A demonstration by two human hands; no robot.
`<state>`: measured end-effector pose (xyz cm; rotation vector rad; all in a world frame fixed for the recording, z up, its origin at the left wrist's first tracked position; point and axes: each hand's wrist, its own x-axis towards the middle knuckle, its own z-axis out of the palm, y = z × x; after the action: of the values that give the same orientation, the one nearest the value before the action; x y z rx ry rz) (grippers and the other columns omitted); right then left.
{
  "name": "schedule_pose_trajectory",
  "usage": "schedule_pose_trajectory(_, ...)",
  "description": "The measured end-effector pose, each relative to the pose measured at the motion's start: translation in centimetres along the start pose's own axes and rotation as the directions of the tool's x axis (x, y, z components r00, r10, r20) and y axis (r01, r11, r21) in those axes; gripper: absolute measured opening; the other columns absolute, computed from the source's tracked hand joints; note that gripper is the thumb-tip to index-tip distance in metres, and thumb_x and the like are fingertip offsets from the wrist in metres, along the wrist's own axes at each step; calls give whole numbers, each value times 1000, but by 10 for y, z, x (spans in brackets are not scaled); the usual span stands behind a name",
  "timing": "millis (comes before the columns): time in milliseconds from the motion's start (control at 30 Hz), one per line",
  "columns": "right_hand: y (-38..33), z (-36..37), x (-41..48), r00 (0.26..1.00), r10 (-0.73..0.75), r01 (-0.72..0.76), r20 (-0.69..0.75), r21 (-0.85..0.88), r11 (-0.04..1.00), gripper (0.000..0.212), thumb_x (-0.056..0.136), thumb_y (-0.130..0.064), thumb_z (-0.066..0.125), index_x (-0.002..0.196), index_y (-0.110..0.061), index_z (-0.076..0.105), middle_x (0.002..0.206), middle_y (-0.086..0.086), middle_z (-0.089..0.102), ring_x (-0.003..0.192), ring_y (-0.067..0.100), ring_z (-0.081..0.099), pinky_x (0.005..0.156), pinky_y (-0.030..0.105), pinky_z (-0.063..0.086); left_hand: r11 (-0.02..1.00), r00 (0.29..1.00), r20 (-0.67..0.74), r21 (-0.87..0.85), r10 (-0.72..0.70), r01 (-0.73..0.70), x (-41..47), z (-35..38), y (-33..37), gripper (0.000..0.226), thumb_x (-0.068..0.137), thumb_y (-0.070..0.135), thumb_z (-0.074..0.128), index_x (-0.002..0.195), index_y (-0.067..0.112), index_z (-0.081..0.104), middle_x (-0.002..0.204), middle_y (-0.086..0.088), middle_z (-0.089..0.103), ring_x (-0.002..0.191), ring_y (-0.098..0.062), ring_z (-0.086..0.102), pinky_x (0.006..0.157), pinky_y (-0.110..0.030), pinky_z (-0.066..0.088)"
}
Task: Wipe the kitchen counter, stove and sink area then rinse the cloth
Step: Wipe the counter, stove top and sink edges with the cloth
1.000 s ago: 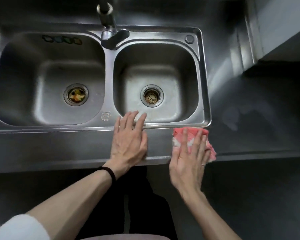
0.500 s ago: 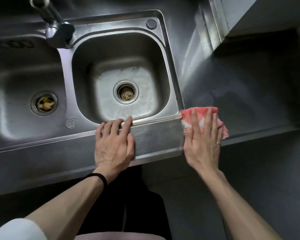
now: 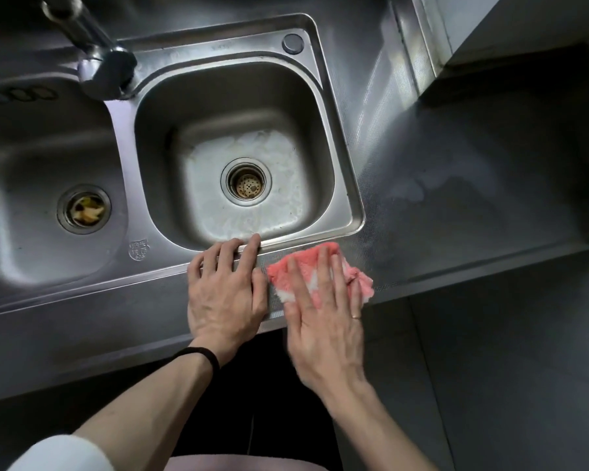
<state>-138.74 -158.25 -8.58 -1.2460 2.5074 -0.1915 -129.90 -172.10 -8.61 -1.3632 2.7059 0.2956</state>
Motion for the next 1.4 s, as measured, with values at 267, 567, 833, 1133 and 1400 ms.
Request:
schedule_pose_trajectory(267,133,-57,83,971,230,-231,-57,-12,973,65,106,-53,17,166,-38,0,176,10,-8,162,27,-8,129,59,2,999,1000,-4,-41,1,-1,0,0,-1,55,94,38,41,146,28,56,133,-1,62,124,-28,54,110,-46,35)
schedule_pose_trajectory(567,17,-9,6,964,248,-245,-94,39,969,63,109,-43,26,167,-33,4,175,9,-9,162,26,-10,130,51,-2,998,1000,-18,-57,1,-2,0,3,-3,53,92,37,42,143,27,57,131,-3,62,122,-29,55,107,-48,36)
schedule_pose_trajectory(833,14,-1,-8,992,112,-113,-54,-15,993,62,108,-46,25,167,-37,7,176,6,-7,163,23,-5,129,46,-5,998,999,-31,-62,5,-7,1,4,-3,54,91,36,45,142,26,59,129,-4,63,120,-30,56,107,-48,36)
schedule_pose_trajectory(1133,92,-59,167,997,-49,46,-54,-49,998,61,111,-45,26,167,-33,8,175,13,-7,162,30,-7,130,55,-1,996,999,-2,-80,-35,34,1,-5,1,52,92,38,44,140,28,61,128,0,65,122,-25,57,109,-45,38)
schedule_pose_trajectory(1400,111,-72,173,994,-108,109,-29,25,994,61,111,-45,22,168,-30,6,175,12,-7,162,27,-10,130,52,-3,984,992,42,-131,-116,121,-1,-11,11,56,93,42,37,141,30,62,136,-3,65,128,-30,56,111,-47,35)
